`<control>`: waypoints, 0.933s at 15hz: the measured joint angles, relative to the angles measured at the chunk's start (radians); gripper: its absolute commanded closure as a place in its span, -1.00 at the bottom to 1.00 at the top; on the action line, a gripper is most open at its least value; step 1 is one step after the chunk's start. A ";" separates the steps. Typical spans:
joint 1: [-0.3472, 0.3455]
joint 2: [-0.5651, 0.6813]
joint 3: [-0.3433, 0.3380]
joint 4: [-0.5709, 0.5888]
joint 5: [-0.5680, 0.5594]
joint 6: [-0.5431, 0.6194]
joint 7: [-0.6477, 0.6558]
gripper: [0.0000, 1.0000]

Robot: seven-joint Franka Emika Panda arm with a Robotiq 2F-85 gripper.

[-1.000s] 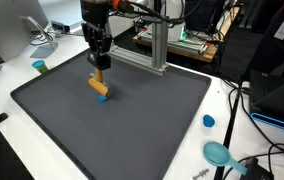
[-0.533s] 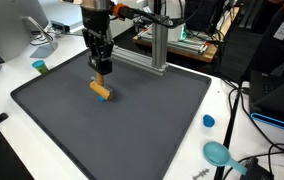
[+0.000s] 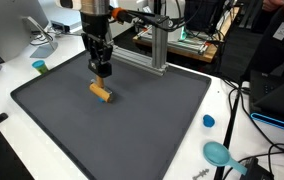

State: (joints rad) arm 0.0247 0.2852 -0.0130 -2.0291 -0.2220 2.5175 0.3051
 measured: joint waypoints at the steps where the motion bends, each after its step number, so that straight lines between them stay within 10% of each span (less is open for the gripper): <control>1: 0.000 0.005 0.000 0.005 0.001 -0.001 -0.001 0.57; 14: 0.001 0.043 -0.001 0.067 0.039 -0.094 -0.055 0.57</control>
State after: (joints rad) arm 0.0256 0.3281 -0.0137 -1.9622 -0.1834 2.4231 0.2504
